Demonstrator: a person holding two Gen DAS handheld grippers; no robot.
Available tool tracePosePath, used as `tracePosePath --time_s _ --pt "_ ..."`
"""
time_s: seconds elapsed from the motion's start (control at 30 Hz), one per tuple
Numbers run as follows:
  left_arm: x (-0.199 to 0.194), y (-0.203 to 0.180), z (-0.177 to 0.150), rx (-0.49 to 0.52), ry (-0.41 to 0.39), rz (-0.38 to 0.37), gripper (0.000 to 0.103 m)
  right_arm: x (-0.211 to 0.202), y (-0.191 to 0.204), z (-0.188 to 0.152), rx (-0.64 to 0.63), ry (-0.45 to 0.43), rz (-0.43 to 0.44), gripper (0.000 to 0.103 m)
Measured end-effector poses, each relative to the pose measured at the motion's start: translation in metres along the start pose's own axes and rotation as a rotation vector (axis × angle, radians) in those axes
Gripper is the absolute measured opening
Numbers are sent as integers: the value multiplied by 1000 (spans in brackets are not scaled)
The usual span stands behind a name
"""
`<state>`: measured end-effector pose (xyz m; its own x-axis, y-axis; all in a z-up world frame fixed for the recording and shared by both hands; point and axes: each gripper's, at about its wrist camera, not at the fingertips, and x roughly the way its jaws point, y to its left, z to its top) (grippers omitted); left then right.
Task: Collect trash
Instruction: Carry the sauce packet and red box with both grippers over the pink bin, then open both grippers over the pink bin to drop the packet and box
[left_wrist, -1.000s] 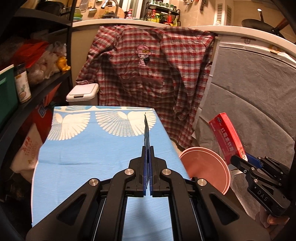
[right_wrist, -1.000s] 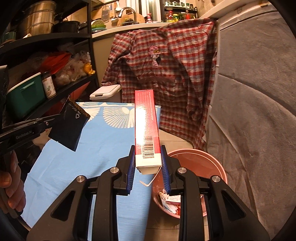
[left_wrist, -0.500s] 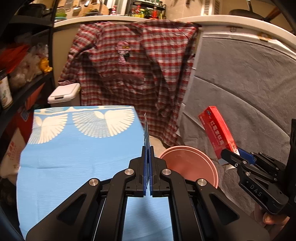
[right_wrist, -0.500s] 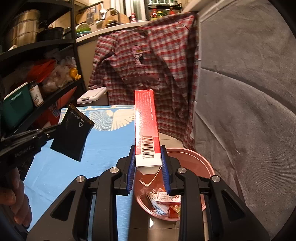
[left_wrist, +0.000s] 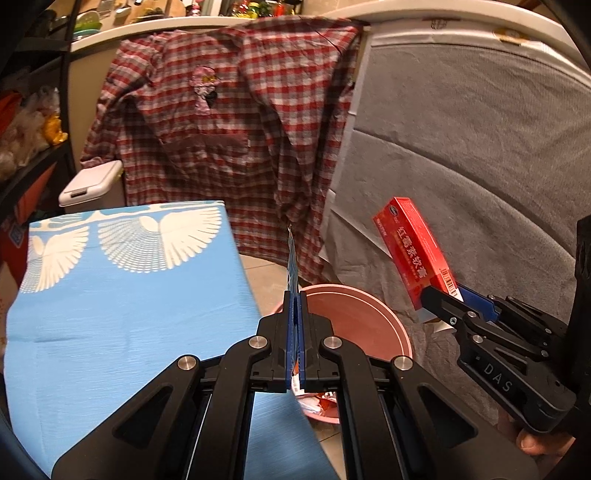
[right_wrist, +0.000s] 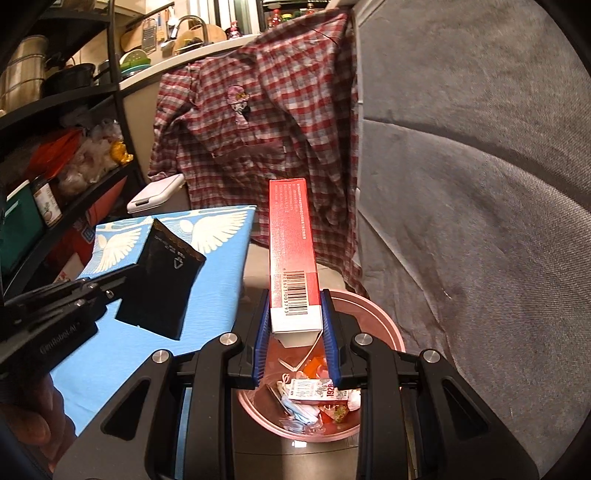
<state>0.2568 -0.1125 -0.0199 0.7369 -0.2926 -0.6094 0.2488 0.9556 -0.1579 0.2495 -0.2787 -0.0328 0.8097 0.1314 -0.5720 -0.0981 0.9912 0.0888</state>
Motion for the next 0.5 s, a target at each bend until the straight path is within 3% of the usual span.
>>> tracePosePath --time_s 0.37,0.4,0.47,0.5 --pt "46 -24 2 11 75 -75 3 16 -20 4 57 27 -30 30" --pt "49 -25 1 9 83 -83 7 17 -22 5 62 28 -32 37" --pt "54 -29 1 9 86 -85 27 18 -26 5 79 29 -33 42" --pt "55 -29 1 10 85 -81 28 19 -28 5 85 31 -36 43"
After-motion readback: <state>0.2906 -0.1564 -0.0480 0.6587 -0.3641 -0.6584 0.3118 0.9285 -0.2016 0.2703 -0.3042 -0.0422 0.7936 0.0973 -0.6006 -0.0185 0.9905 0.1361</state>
